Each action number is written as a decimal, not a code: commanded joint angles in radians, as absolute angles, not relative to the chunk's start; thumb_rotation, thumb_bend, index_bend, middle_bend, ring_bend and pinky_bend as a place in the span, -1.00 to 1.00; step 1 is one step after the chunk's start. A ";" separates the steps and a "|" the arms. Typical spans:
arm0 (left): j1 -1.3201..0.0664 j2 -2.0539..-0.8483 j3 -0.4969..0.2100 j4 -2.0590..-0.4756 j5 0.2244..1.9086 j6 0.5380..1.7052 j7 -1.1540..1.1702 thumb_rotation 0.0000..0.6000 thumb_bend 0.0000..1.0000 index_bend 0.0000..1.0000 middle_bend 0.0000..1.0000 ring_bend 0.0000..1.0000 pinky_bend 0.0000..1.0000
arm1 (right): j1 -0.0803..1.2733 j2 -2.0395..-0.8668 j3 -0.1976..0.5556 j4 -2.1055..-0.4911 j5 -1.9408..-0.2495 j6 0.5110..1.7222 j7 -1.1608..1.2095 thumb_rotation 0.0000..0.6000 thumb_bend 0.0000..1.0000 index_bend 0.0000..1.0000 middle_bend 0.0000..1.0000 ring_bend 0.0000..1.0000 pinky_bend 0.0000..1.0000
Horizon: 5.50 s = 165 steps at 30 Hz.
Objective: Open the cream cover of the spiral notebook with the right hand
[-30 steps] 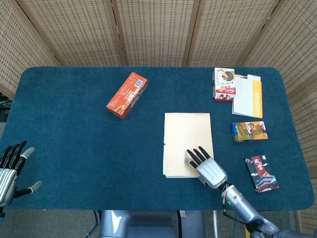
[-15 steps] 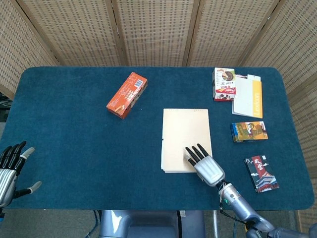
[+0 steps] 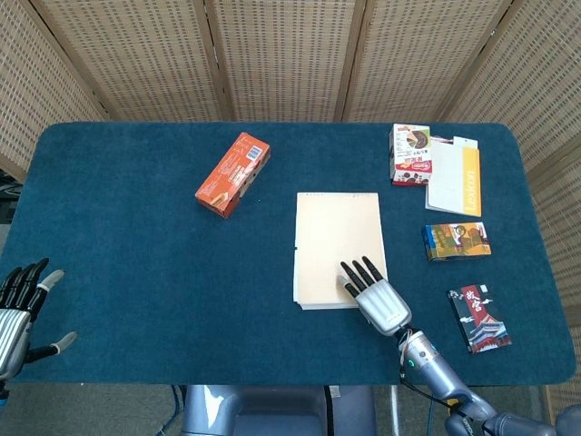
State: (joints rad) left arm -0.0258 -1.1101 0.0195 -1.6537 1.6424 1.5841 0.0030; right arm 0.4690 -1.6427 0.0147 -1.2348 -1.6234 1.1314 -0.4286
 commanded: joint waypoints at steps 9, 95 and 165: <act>-0.026 -1.108 0.018 -1.655 1.638 1.582 -0.003 1.00 -1.00 -1.00 -1.00 -1.00 -1.00 | 0.499 -1.708 0.055 -1.160 -1.603 1.143 -0.428 1.00 0.09 -0.72 -0.97 -1.00 -0.98; -0.018 -1.102 0.030 -1.649 1.663 1.599 -0.020 1.00 -1.00 -1.00 -1.00 -1.00 -1.00 | 0.513 -1.355 -0.288 -1.202 -2.095 1.527 0.055 1.00 0.19 0.43 0.46 0.21 -0.25; -0.084 -1.110 -0.030 -1.684 1.528 1.474 0.038 1.00 -1.00 -1.00 -1.00 -1.00 -1.00 | 0.726 -1.353 0.233 -1.144 -1.264 0.989 0.251 1.00 0.24 0.43 0.46 0.21 -0.25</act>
